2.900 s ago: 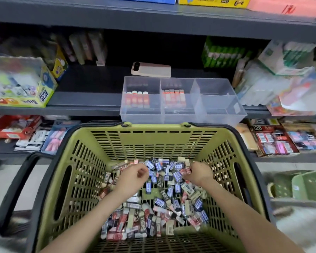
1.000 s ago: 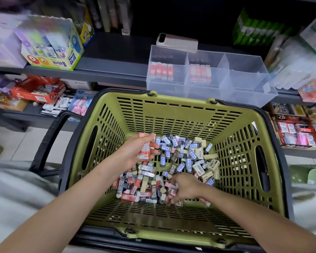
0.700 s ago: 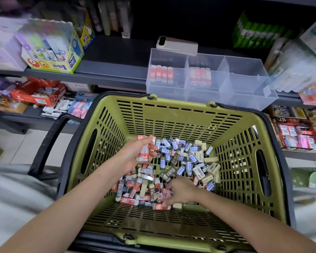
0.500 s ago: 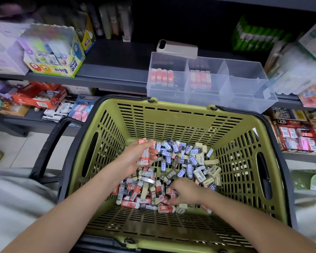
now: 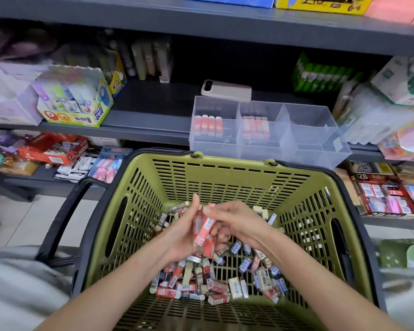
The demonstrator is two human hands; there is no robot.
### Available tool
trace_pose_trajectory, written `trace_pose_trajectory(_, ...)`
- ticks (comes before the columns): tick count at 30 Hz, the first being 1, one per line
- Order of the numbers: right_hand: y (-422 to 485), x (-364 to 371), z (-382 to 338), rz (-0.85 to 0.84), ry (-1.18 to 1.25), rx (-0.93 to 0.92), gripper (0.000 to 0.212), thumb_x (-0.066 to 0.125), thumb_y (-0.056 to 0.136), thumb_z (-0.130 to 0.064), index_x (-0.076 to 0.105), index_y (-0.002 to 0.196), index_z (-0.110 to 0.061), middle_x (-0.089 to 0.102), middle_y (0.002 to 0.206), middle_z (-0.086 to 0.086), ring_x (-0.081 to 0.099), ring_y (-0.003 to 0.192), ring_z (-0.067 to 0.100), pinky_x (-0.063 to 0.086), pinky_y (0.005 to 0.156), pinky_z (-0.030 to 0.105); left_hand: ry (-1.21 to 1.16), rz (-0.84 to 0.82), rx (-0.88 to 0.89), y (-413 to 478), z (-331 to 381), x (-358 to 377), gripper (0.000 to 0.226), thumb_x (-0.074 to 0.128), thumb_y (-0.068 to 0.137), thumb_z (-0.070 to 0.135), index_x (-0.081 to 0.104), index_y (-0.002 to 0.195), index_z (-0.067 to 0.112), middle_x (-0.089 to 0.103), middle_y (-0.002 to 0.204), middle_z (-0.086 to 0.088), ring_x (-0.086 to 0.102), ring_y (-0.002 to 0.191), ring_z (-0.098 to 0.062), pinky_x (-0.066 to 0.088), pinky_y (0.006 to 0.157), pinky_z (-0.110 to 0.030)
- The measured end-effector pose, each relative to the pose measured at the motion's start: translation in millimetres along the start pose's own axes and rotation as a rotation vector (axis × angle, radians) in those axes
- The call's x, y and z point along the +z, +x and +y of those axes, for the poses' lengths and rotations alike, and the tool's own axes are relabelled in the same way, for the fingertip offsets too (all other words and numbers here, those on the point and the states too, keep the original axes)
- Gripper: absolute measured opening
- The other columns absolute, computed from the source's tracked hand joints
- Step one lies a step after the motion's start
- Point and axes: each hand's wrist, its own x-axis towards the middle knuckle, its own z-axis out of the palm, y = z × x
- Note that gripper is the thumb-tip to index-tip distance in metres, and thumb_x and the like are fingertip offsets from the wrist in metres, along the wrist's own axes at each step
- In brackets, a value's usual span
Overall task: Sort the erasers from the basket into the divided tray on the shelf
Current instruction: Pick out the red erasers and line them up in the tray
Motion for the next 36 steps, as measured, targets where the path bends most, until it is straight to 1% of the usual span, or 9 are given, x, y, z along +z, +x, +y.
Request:
trace_pose_trajectory(4,1.4,-2.3,-5.6,0.138,-0.052,-0.091,0.034,0.073,0.078,-0.013,0.064,0.108,0.001,0.066,0.076,0.008,0.058,0.052,0.011,0.048,0.046,0.017,0.01,0.005,0.008,-3.4,4.0,-5.1,0.064,0.065,0.063,0.065,0.077,0.082,0.005,0.071,0.084,-0.016,0.07,0.075,-0.027,0.058,0.07,-0.038)
trace_pose_trajectory(8,4.1,-5.6,-5.2,0.122,-0.17,-0.141,0.041,0.068,0.083,-0.011,0.058,0.121,-0.001,0.062,0.058,-0.006,0.048,0.042,0.004,0.04,0.044,0.014,0.013,-0.016,-0.008,-9.6,8.9,-4.4,0.04,0.069,0.068,0.037,0.075,0.092,0.005,0.072,0.089,-0.018,0.07,0.069,-0.025,0.058,0.06,-0.036)
trace_pose_trajectory(12,-0.7,-16.4,-9.6,-0.029,0.024,-0.181,0.035,0.048,0.093,-0.019,0.059,0.118,0.003,0.069,0.097,0.01,0.061,0.072,0.017,0.052,0.061,0.024,0.046,0.018,0.008,-17.7,19.8,-4.5,0.034,0.068,0.07,0.009,0.06,0.103,0.007,0.07,0.075,-0.011,0.065,0.058,-0.02,0.054,0.05,-0.03)
trace_pose_trajectory(15,4.2,-27.3,1.2,0.082,0.194,-0.179,0.025,0.045,0.096,-0.013,0.064,0.106,0.001,0.07,0.101,0.012,0.066,0.075,0.016,0.054,0.058,0.026,0.077,0.032,0.007,-20.6,25.9,-1.4,0.034,0.068,0.069,0.007,0.06,0.102,0.008,0.068,0.072,-0.008,0.061,0.051,-0.016,0.05,0.044,-0.025)
trace_pose_trajectory(20,12.1,-21.6,76.1,-0.129,-0.843,0.191,0.016,0.064,0.085,-0.013,0.065,0.101,-0.008,0.067,0.103,0.008,0.062,0.08,0.01,0.051,0.07,0.022,-0.118,0.139,0.07,-20.8,29.9,-2.3,0.036,0.07,0.064,0.001,0.061,0.099,0.002,0.068,0.071,-0.01,0.062,0.052,-0.017,0.051,0.044,-0.025)
trace_pose_trajectory(24,12.9,-3.9,129.1,-0.145,-1.189,0.26,0.037,0.074,0.078,-0.03,0.064,0.101,-0.003,0.067,0.104,0.012,0.062,0.097,0.025,0.047,0.079,0.032,-0.231,0.2,0.12,-19.8,33.9,-2.9,0.028,0.068,0.063,-0.001,0.061,0.09,0.001,0.066,0.07,-0.009,0.061,0.053,-0.016,0.05,0.044,-0.025)
trace_pose_trajectory(30,12.4,-15.5,127.9,-0.091,-0.917,0.205,0.017,0.064,0.088,-0.023,0.06,0.086,-0.006,0.065,0.086,0.009,0.061,0.08,0.019,0.048,0.076,0.031,-0.334,0.21,0.154,-20.8,40.6,-3.4,0.02,0.067,0.064,0.004,0.062,0.084,0.005,0.062,0.067,-0.006,0.057,0.05,-0.013,0.047,0.04,-0.021)
trace_pose_trajectory(33,16.9,-15.4,118.1,0.033,-0.775,0.11,0.023,0.055,0.093,-0.023,0.054,0.103,-0.002,0.051,0.072,0.0,0.051,0.066,0.015,0.044,0.062,0.028,-0.346,0.215,0.171,-22.3,43.4,-2.2,0.018,0.068,0.065,0.005,0.062,0.082,0.004,0.062,0.067,-0.006,0.057,0.049,-0.012,0.047,0.04,-0.02)
trace_pose_trajectory(36,29.2,-5.0,117.0,-0.011,-0.791,0.069,0.013,0.061,0.089,-0.018,0.052,0.08,-0.012,0.042,0.063,-0.003,0.04,0.053,0.009,0.033,0.051,0.023,-0.326,0.215,0.163,-23.0,43.3,0.2,0.023,0.072,0.065,0.007,0.062,0.086,0.005,0.063,0.069,-0.006,0.057,0.052,-0.013,0.048,0.042,-0.021)
